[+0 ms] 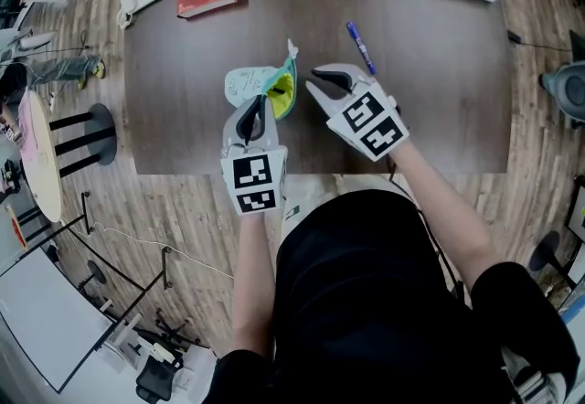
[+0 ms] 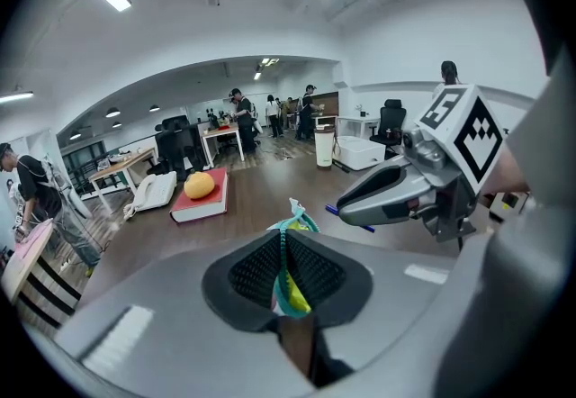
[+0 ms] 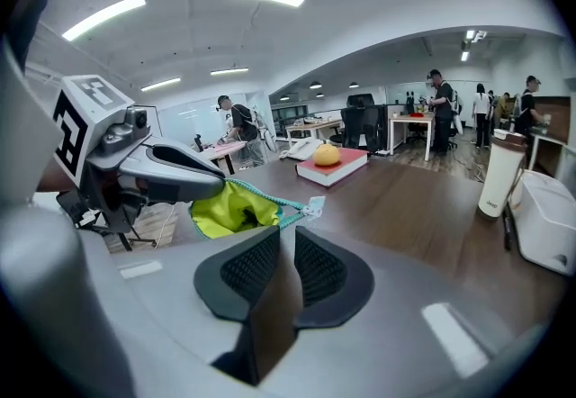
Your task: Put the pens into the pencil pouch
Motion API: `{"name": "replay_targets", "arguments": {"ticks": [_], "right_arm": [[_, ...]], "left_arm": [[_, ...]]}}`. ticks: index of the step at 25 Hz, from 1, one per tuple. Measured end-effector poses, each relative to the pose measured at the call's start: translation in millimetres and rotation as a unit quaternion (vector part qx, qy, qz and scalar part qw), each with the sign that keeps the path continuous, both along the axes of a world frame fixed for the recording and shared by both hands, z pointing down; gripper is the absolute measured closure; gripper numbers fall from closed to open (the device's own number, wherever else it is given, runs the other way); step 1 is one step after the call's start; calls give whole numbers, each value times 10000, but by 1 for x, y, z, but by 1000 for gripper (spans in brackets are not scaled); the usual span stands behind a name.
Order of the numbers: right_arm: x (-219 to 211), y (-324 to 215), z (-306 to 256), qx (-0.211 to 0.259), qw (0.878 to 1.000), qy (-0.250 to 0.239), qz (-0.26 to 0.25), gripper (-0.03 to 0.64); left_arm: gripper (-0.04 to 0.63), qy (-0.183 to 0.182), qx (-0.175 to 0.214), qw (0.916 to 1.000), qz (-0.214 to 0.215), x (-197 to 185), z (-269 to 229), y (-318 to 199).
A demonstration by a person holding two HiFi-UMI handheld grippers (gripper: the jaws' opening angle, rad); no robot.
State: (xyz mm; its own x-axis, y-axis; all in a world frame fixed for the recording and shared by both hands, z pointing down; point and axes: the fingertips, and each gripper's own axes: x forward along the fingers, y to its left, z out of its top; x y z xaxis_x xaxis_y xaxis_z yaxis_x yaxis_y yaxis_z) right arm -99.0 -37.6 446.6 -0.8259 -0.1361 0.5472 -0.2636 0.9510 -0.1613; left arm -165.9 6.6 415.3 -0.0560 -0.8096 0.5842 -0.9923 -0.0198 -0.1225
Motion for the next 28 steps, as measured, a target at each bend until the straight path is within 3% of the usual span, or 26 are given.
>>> {"name": "replay_targets", "arguments": {"ticks": [12, 28], "right_arm": [[47, -35, 27, -55, 9965, 338, 766, 573], [99, -62, 82, -106, 9814, 1104, 1565, 572]], "left_arm": [[578, -37, -52, 9999, 150, 5, 5, -12], [578, -38, -85, 9996, 256, 12, 6, -18]]}}
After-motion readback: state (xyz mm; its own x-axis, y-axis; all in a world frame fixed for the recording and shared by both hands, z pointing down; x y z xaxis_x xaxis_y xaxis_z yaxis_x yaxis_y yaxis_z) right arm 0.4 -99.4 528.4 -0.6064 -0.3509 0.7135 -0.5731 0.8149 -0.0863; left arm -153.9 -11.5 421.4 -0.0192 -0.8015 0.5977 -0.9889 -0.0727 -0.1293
